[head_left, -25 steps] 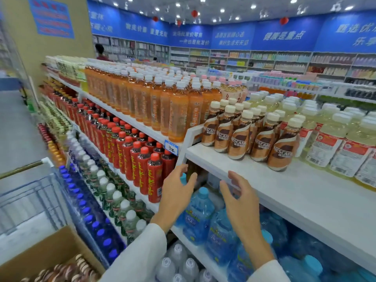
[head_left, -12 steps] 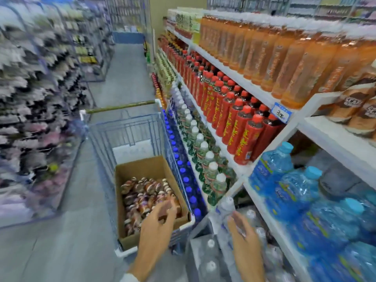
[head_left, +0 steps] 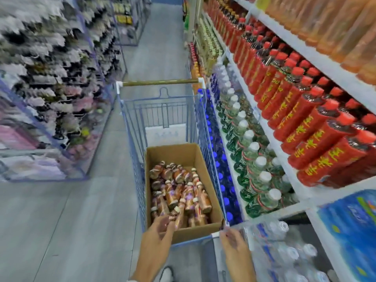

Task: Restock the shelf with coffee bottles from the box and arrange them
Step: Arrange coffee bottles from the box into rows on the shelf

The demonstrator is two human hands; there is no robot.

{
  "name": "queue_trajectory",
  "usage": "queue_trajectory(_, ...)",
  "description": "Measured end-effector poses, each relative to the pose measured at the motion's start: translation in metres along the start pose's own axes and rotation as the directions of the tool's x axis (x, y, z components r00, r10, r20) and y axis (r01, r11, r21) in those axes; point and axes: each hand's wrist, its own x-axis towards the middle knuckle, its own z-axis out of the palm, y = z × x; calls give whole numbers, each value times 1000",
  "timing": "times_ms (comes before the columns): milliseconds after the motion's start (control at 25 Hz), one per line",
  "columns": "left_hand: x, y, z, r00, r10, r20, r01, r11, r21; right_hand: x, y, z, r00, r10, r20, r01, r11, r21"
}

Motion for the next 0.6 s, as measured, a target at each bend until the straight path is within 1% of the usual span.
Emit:
queue_trajectory(80,19,-2,0,1000,-28,5,28,999,17,6,-10,11,998,21,51,-18,998,-55)
queue_trajectory(200,54,-4,13,990,-130,54,129,991,33,17,-21,22,994,38,99,-26,993,-114)
queue_trajectory(320,93,-3,46,961,-233,150,229,973,43,31,-23,21,992,99,80,-87,986,-140)
queue_trajectory(480,149,6,98,860,-439,261,425,898,110,53,-32,12,980,201,4,-198,970,-139)
queue_trajectory(520,165,4,112,833,-485,265,465,874,138,60,-35,10,977,214,-1,-212,967,-143)
queue_trajectory(600,193,5,138,798,-545,258,496,836,234,76,-33,5,968,252,-2,-248,954,-166)
